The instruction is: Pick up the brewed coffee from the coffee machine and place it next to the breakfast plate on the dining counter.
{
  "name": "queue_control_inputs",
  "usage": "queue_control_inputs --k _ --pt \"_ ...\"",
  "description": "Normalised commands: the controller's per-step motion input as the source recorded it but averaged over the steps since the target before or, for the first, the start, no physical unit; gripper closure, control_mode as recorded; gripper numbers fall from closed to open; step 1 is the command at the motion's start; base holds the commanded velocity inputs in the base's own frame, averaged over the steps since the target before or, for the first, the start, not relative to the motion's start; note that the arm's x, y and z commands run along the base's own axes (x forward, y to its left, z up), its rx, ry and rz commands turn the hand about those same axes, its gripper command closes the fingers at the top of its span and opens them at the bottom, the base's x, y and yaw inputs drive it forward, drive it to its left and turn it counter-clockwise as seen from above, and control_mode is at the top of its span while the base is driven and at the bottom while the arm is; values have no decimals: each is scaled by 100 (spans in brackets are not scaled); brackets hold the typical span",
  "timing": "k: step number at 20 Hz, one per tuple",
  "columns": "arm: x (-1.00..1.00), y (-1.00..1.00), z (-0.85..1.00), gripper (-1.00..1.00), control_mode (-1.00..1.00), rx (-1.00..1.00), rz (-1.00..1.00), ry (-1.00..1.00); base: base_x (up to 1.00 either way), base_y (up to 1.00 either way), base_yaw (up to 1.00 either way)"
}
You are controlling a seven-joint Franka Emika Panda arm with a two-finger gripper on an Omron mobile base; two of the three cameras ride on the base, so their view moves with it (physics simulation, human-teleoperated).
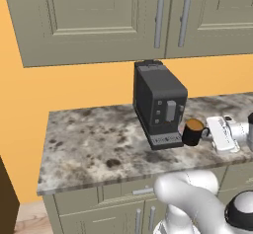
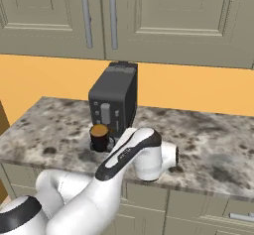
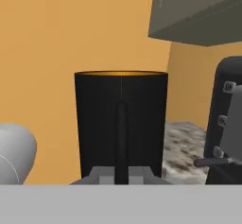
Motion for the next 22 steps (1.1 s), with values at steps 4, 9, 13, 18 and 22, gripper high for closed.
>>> queue_control_inputs --k 4,9,13,18,22 --pt "-14 49 41 100 -100 -20 0 -3 0 0 0" --pt "1 2 4 100 -100 -1 0 0 0 0 0" --pt "1 0 0 100 100 0 0 0 -13 0 4" --pt "0 0 0 100 100 0 0 0 -60 11 22" --pt "0 0 0 100 100 0 0 0 -48 -28 -20"
